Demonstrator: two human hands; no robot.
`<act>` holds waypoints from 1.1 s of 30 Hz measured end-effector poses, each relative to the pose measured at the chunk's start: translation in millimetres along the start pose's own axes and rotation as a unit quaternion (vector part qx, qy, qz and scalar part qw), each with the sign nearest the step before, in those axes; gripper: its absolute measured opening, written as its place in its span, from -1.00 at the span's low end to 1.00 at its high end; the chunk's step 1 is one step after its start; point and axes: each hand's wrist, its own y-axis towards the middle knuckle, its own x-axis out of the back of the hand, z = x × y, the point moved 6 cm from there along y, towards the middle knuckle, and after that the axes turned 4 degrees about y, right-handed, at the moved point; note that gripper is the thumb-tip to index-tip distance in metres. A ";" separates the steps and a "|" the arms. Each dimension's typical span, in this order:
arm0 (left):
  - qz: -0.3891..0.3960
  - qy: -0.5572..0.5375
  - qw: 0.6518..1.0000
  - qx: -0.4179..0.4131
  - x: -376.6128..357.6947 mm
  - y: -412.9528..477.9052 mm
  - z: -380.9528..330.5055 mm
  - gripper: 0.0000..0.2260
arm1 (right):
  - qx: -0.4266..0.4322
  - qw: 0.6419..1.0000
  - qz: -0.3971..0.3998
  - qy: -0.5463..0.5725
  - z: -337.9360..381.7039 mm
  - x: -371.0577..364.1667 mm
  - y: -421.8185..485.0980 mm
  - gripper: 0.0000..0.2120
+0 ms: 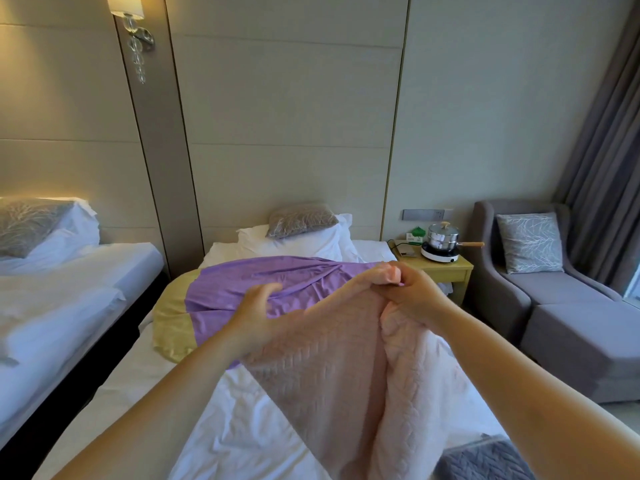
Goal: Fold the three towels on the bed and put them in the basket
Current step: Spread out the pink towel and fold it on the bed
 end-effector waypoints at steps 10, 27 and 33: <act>0.031 -0.070 0.987 -0.139 -26.0 9.7 -96.9 -0.82 | -0.011 0.994 0.084 -0.068 -4.2 -34.7 -10.6 -0.78; 0.152 -0.057 0.980 -0.113 -54.9 -7.5 -102.5 -0.83 | 0.007 0.996 0.011 0.090 24.7 -51.0 -8.8 -0.68; 0.078 -0.117 0.977 -0.159 -16.6 10.4 -117.4 -0.83 | -0.035 0.985 0.154 0.074 -4.6 -36.0 -20.7 -0.55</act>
